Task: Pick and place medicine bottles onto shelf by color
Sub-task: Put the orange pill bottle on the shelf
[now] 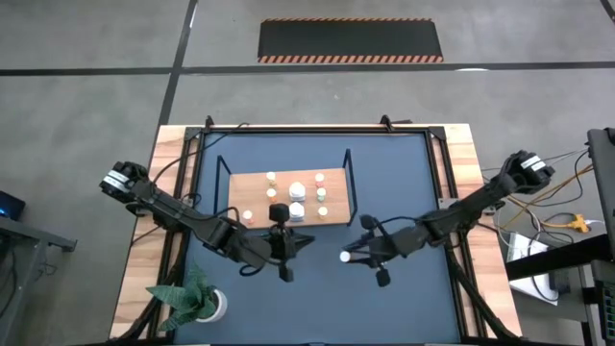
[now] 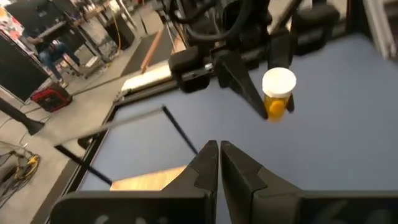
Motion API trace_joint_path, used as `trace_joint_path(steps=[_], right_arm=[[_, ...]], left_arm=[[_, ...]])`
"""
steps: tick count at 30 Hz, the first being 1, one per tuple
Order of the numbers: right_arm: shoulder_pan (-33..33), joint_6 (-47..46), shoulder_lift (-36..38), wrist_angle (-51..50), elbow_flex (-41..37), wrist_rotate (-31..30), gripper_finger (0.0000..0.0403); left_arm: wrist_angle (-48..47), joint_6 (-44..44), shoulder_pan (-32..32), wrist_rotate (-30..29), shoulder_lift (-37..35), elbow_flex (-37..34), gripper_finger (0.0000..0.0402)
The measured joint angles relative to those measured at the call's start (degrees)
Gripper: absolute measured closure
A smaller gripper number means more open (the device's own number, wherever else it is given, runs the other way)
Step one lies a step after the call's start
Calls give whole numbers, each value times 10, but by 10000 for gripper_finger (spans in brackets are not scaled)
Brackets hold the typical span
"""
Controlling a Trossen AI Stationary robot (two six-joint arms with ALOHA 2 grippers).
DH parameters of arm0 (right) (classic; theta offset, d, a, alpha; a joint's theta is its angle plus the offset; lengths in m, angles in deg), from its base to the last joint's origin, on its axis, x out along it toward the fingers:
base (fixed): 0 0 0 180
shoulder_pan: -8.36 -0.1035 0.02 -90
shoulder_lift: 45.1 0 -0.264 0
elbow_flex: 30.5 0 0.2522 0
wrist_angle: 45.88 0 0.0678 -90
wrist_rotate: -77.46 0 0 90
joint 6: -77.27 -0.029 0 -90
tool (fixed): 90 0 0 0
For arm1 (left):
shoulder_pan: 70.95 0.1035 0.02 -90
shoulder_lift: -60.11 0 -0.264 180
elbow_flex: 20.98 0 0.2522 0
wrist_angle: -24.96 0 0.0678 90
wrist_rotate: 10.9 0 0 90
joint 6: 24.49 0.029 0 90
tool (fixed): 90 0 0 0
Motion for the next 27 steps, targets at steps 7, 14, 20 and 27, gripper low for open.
trace_joint_path(steps=[7,14,20,27], right_arm=[[17,106,-32,223,-15,0,308],[34,102,-91,275,-8,-3,307],[48,88,-121,276,7,-4,307],[53,81,-122,271,8,-4,307]], left_arm=[[66,-13,-1,9,0,1,400],[96,-13,-3,25,-1,6,333],[152,-13,1,35,25,-8,242],[154,-13,8,34,49,-10,201]])
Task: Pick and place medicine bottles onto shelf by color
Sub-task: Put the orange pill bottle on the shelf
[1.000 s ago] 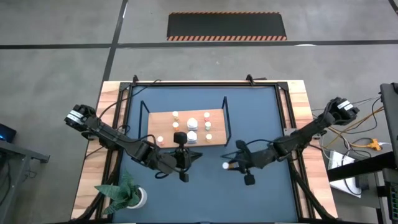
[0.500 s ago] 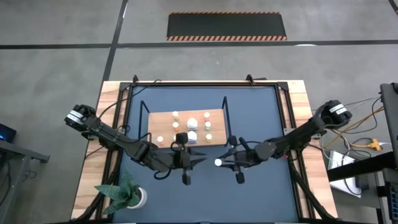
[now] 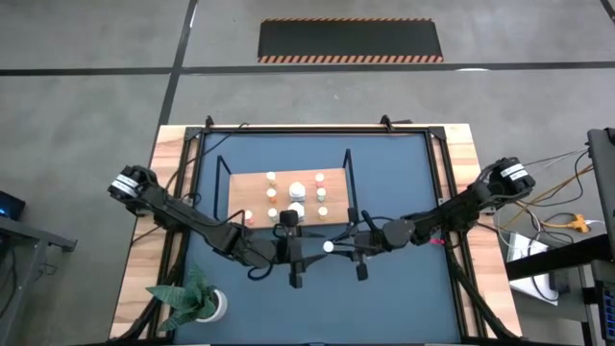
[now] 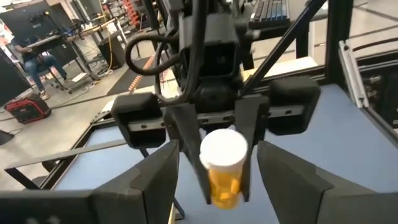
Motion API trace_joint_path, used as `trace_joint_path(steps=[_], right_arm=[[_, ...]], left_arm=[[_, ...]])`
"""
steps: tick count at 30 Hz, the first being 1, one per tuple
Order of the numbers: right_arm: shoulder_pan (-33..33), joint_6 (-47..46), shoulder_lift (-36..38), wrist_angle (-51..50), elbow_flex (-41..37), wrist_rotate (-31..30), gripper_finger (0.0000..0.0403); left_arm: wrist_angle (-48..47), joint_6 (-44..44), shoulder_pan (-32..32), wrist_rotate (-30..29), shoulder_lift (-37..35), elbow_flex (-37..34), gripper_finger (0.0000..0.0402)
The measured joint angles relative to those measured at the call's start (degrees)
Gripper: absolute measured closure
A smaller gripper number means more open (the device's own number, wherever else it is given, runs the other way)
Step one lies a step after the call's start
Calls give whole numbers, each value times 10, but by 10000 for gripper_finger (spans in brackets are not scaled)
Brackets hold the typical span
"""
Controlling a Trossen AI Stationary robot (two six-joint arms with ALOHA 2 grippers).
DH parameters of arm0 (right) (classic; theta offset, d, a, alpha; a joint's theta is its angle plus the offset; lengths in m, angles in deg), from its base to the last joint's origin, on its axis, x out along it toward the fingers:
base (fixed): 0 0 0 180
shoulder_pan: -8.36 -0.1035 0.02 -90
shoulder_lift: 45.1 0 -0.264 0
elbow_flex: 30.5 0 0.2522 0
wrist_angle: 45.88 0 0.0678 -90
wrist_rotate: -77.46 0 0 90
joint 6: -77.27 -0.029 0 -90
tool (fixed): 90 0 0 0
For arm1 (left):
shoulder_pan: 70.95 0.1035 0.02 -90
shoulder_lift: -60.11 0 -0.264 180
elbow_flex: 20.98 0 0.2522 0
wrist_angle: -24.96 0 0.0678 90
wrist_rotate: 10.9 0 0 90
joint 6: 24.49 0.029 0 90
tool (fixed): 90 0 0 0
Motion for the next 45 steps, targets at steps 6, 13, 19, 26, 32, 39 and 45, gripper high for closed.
trace_joint_path(steps=[6,13,19,26,32,39,45], right_arm=[[0,-1,0,-3,0,0,307],[0,0,0,-4,0,1,307],[0,0,1,-5,0,1,307],[2,-3,1,-5,0,1,307],[3,-3,1,-6,0,2,307],[3,-4,1,-5,-1,1,307],[3,-3,1,-5,-1,1,307]], left_arm=[[8,0,8,4,17,0,201],[30,0,11,12,30,-1,201],[32,0,11,13,31,-1,203],[33,0,11,27,31,-1,249],[33,0,12,27,33,-1,289],[33,1,16,27,33,-1,304],[33,1,16,27,33,-1,305]])
